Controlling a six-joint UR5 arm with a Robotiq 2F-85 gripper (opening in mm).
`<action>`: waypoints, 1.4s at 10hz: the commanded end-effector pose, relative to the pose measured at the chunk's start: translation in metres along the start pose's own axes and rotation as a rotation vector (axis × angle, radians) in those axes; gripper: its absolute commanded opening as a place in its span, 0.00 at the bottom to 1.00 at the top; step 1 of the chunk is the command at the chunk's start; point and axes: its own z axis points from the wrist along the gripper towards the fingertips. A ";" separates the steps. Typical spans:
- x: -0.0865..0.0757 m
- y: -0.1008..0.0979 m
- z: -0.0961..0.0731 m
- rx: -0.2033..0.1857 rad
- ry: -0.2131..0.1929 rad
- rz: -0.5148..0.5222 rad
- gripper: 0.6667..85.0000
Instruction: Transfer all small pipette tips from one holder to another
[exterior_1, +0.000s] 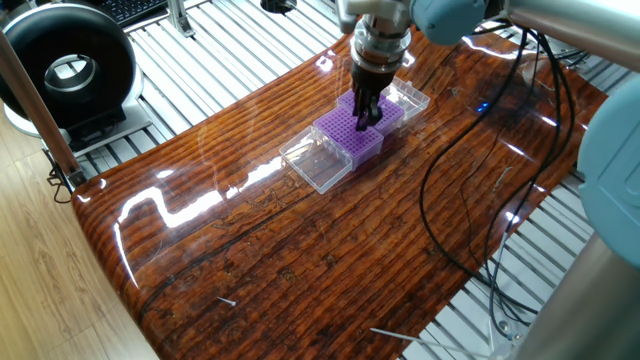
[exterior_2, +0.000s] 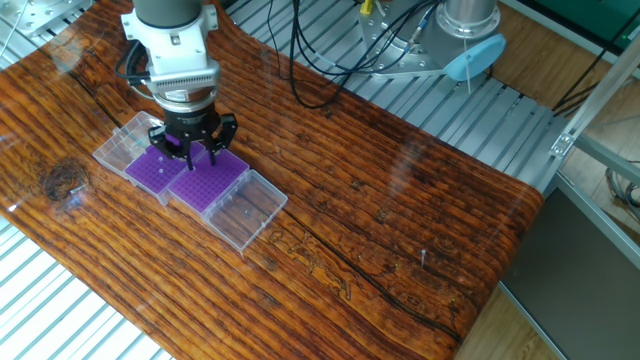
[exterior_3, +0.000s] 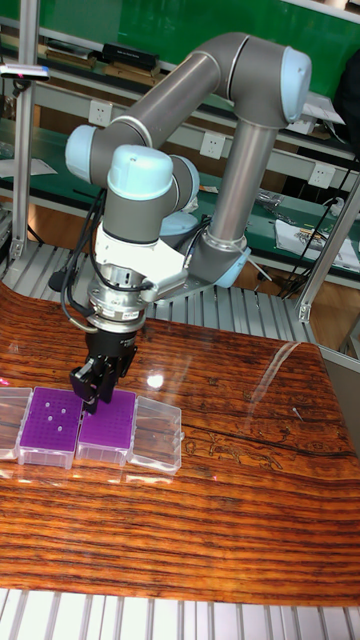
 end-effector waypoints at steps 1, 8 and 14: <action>-0.003 -0.003 -0.001 -0.003 -0.017 0.004 0.43; -0.012 -0.008 0.006 -0.002 -0.029 0.001 0.42; -0.012 -0.012 0.009 0.000 -0.034 -0.001 0.42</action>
